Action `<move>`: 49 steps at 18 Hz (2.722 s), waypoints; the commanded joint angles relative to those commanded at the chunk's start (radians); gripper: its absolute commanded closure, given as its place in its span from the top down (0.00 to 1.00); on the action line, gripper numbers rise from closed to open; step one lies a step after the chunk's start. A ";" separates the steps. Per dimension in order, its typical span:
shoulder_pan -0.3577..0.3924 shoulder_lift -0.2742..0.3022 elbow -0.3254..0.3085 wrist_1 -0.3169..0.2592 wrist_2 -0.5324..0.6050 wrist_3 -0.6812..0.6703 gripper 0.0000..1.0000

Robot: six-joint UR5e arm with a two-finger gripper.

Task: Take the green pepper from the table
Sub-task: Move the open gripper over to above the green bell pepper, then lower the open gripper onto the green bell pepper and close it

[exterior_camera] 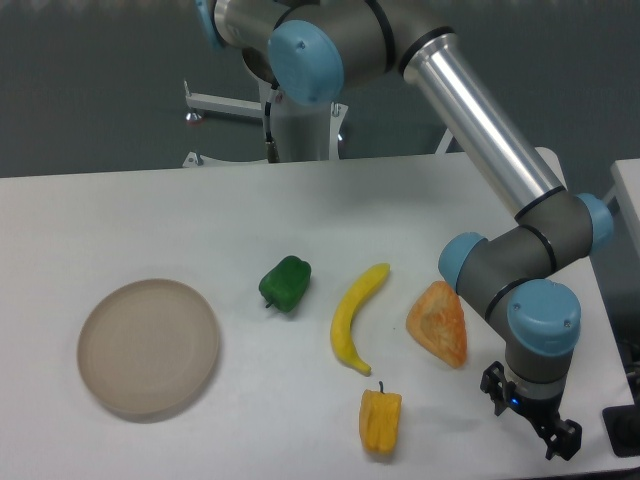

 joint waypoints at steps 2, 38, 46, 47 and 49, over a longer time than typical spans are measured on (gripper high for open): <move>-0.002 0.002 -0.006 0.002 -0.006 -0.024 1.00; -0.141 0.741 -1.112 0.112 -0.304 -0.554 1.00; -0.183 0.726 -1.163 0.198 -0.295 -0.572 1.00; -0.183 0.726 -1.167 0.201 -0.295 -0.572 1.00; -0.184 0.726 -1.170 0.206 -0.295 -0.571 1.00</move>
